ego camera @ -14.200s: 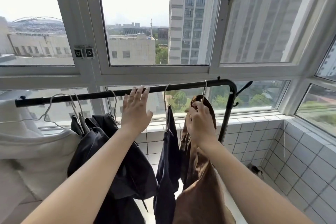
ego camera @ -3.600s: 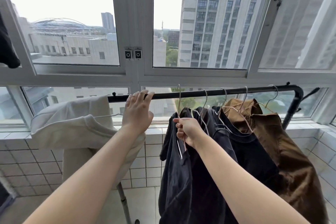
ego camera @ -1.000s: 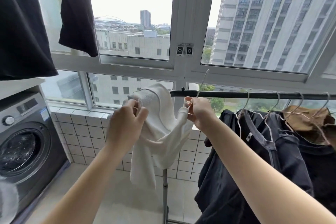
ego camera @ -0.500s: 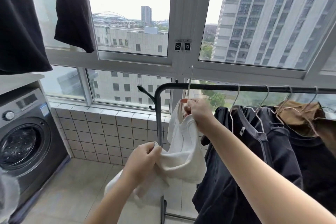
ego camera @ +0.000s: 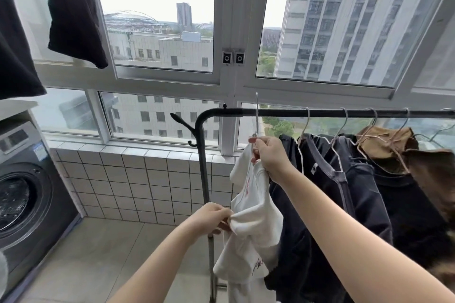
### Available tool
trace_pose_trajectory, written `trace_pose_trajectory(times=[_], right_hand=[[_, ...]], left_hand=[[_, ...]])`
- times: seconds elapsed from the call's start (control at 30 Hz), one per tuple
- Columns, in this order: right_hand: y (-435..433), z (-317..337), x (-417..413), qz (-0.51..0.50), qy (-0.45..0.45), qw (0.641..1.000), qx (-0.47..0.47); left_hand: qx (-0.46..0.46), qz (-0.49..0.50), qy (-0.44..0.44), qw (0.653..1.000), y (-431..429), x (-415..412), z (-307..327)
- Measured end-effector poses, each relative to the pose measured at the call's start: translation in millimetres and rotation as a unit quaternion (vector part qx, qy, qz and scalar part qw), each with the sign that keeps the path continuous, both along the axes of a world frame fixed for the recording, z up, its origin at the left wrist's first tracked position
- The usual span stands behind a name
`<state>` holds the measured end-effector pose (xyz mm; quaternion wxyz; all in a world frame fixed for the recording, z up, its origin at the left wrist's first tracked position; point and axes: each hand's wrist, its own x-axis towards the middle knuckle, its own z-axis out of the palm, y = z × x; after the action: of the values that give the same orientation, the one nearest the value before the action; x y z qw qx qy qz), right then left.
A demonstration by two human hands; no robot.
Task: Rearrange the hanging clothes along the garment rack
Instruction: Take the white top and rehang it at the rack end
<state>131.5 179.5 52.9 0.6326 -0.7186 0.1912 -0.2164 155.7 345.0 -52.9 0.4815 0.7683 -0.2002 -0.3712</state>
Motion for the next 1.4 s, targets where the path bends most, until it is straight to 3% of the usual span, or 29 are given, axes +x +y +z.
trace_pose_trajectory(times=[0.13,0.33,0.43,0.6,0.77,0.83,1.03,1.23,1.4], right_hand=[[-5,-1,-3,-0.008,-0.001,1.0,0.021],[-15,-3,-8,-0.03,0.005,0.999,0.028],[-15,-4,-11,-0.018,0.017,0.999,0.029],[-11,-5,-8,0.001,0.013,0.998,0.056],[-6,-1,1,0.019,0.02,0.998,0.048],[-3,0,4,0.038,0.025,0.998,0.05],[18,1,19,0.084,0.047,0.993,0.076],[16,-13,22,0.017,0.024,0.988,0.149],[16,-20,18,0.044,0.078,0.987,0.136]], left_hand=[[0.041,-0.041,-0.085,0.995,-16,8,4],[0.053,0.01,-0.238,0.97,-32,27,26],[0.088,0.078,-0.371,0.921,-33,33,44],[0.026,0.138,-0.573,0.807,-41,48,83],[0.032,0.155,-0.643,0.749,-40,76,116],[0.065,0.14,-0.644,0.749,-35,87,121],[0.136,0.092,-0.558,0.813,-24,99,118],[0.129,0.103,-0.554,0.816,-22,93,117],[0.125,0.102,-0.555,0.816,-23,94,115]])
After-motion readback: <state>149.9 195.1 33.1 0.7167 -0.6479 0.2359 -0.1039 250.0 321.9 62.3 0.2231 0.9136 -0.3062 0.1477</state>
